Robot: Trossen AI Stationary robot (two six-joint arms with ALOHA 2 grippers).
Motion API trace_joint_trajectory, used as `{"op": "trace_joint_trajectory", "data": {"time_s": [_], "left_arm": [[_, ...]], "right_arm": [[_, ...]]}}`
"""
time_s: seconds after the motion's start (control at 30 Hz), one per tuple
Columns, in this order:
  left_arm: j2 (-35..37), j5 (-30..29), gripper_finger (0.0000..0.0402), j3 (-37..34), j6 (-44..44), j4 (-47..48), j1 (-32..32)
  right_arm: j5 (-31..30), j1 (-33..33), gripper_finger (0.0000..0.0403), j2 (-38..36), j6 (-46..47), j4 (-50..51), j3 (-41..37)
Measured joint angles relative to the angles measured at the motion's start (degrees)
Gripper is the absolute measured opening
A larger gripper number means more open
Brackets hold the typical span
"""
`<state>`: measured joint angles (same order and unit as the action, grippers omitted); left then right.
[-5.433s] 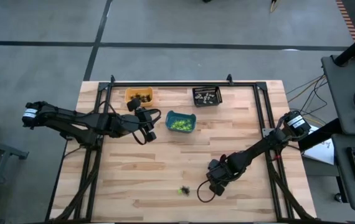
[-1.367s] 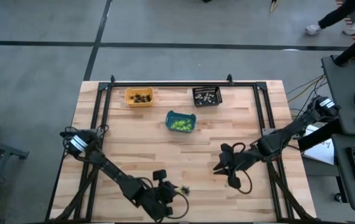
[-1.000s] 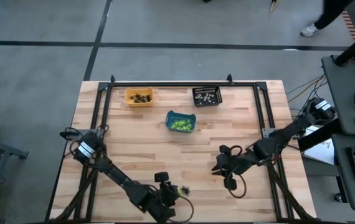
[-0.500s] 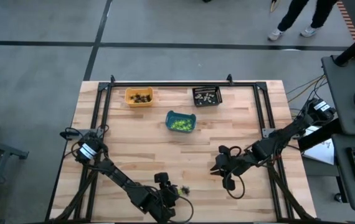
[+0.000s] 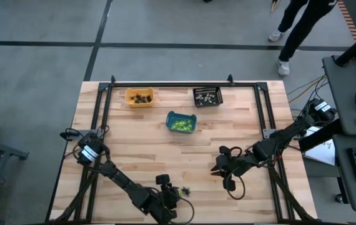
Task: Sort Halloween decoration
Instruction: Put the green spider toy into the blue bin
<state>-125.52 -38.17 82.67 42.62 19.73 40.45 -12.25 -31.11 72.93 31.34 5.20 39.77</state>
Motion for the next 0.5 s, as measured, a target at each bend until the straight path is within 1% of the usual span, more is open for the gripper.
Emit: {"op": "trace_joint_trajectory", "data": {"time_s": [0.27, 0.5], "left_arm": [[-1.2, 0.6, 0.0163, 0.1, 1.0, -0.4, 0.0], [-1.2, 1.2, 0.0139, 0.2, 1.0, 0.3, 0.0]], "right_arm": [[-1.1, 0.0, 0.0066, 0.0, 0.0, -0.1, 0.0], [-1.4, 0.0, 0.0066, 0.0, 0.0, -0.1, 0.0]]}}
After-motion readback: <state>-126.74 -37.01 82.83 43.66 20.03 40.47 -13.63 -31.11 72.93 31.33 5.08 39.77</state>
